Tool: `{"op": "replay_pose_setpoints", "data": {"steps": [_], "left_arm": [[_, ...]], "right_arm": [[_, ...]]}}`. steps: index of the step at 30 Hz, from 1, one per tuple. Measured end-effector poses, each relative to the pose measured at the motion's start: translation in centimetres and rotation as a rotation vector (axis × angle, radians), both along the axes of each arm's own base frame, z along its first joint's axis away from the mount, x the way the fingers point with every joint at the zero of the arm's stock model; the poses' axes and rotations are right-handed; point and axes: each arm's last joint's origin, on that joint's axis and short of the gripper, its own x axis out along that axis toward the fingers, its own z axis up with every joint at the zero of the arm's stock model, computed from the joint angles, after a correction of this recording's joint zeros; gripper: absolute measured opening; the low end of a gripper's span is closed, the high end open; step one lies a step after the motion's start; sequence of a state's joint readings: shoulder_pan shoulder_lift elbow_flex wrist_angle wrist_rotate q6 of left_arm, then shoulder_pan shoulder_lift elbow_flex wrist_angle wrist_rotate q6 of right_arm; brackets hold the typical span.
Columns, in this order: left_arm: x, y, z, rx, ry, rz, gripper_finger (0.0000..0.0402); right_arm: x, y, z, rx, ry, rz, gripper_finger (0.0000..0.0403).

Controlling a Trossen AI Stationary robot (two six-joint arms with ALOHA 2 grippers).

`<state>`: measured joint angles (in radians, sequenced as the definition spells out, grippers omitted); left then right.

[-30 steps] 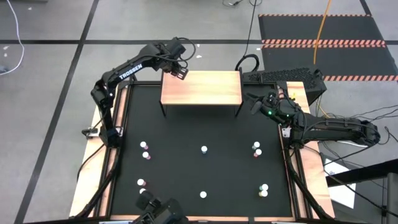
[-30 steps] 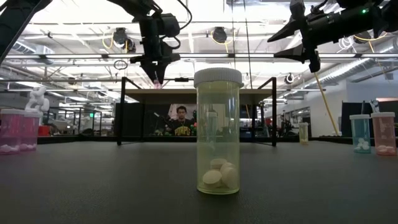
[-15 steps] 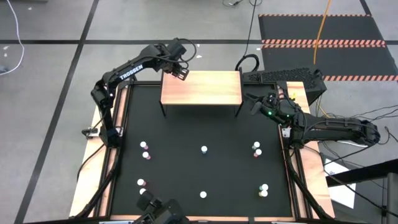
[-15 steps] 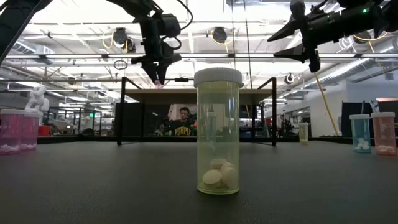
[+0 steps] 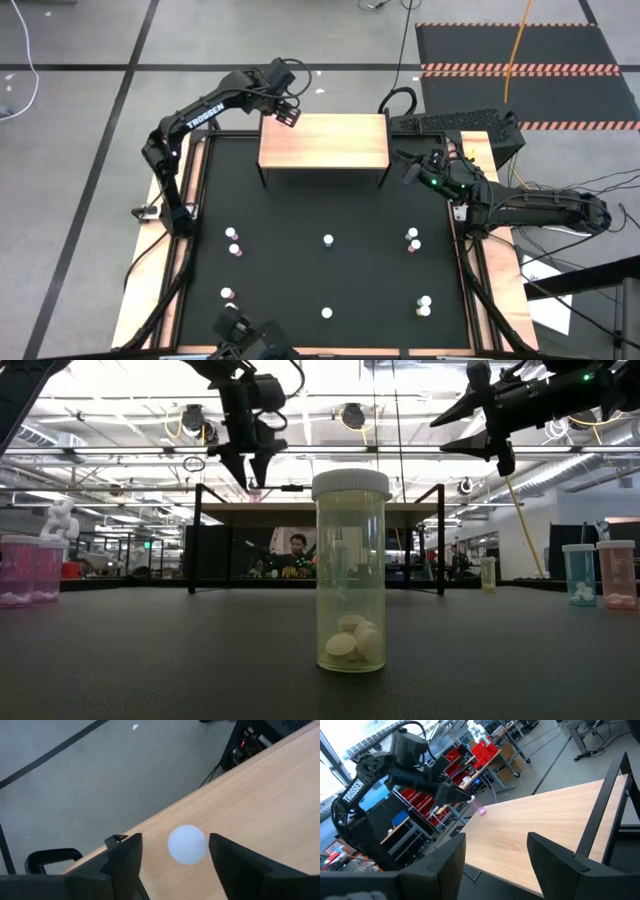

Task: Pick and place medicine bottles onto shelf by color
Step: Put the top violet pill bottle on the shelf, then put the top violet pill bottle on the shelf aligned with the other violet pill bottle

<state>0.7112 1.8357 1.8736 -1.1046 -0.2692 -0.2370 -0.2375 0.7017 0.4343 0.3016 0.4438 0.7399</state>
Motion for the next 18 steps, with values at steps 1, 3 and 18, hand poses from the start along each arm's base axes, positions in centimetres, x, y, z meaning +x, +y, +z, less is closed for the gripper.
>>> {"op": "replay_pose_setpoints", "data": {"steps": [1,3,18], "left_arm": [[-0.2,-0.2,0.4,0.008,-0.005,-0.004,0.0252],[-0.6,-0.5,1.1,0.025,-0.016,-0.011,0.0267],[-7.1,-8.2,8.8,0.094,-0.065,-0.126,0.0275]], "right_arm": [[0.0,0.0,0.0,0.000,0.000,0.000,0.0208],[0.0,0.0,0.0,0.000,0.000,0.000,0.0208],[0.3,0.4,0.4,-0.071,-0.003,0.152,0.0208]]}}
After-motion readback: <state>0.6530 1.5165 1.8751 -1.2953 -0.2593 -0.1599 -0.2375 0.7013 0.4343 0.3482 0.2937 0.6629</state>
